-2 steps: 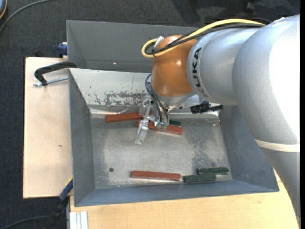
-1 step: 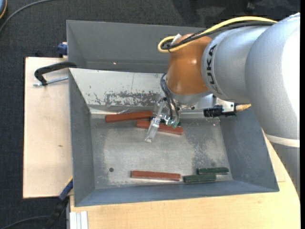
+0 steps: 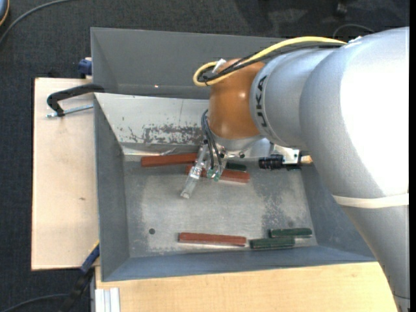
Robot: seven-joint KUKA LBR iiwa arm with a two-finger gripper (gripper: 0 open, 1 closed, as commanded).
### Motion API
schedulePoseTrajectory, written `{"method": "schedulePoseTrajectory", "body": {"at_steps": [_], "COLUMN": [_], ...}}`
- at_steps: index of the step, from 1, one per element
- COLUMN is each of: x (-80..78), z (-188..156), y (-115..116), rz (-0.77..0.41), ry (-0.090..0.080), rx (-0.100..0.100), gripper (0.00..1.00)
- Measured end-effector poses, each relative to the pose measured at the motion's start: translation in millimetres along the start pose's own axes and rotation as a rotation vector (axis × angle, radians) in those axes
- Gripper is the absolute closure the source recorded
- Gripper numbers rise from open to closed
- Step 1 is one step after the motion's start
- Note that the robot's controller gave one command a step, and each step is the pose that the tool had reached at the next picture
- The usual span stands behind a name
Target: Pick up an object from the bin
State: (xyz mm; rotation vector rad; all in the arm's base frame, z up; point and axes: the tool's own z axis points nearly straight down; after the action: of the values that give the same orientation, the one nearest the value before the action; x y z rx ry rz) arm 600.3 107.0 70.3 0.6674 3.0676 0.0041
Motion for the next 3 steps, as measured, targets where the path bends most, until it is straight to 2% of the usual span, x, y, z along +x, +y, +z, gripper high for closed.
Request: {"method": "schedulePoseTrajectory", "body": {"at_steps": [1, 2, 3], "x": [-1.1, -2.1, -2.8], "z": [-1.8, -3.0, -7.3], "y": [1.2, 1.3, 2.0], "rz": [-0.002, -0.001, -0.002], "ry": [-0.002, -0.004, -0.002], "rx": [-0.001, -0.001, 0.0], "gripper": [0.0, 1.0, 1.0]}}
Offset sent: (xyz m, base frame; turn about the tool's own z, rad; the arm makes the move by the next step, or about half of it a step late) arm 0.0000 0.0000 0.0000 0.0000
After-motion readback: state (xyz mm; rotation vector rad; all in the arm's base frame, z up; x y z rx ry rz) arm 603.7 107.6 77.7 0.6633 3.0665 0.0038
